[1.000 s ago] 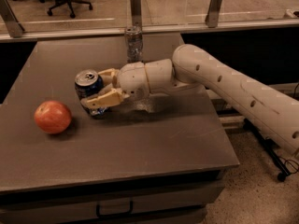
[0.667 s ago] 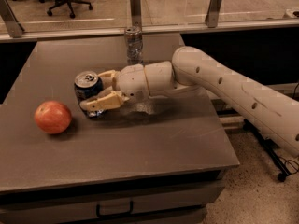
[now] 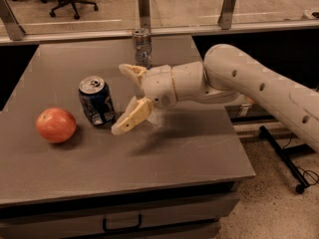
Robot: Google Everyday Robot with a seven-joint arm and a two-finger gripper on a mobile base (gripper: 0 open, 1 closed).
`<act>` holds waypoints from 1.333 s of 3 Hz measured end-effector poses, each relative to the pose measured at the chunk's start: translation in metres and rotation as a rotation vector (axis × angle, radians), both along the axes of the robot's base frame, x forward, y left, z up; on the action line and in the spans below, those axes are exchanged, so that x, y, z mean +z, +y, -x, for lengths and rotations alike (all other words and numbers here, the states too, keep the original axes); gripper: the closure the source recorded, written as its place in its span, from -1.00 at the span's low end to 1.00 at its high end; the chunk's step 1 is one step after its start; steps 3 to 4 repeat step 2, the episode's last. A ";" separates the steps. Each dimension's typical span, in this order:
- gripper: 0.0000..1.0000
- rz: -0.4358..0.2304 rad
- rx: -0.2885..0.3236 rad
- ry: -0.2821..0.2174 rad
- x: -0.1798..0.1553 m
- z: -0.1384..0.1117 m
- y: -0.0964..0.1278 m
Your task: Move pepsi can near apple
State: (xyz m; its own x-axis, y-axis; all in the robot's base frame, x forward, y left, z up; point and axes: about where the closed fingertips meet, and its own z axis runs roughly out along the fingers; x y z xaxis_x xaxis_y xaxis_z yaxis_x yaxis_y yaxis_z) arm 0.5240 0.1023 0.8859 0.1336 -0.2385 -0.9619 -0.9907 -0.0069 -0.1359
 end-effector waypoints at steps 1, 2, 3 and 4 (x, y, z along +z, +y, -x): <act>-1.00 0.036 -0.138 -0.034 0.011 -0.009 -0.042; -1.00 0.039 -0.159 -0.041 0.013 -0.011 -0.049; -1.00 0.039 -0.159 -0.041 0.013 -0.011 -0.049; -1.00 0.039 -0.159 -0.041 0.013 -0.011 -0.049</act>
Offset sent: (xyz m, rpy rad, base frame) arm 0.0078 -0.0366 0.0095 -0.0319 -0.0300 -0.1208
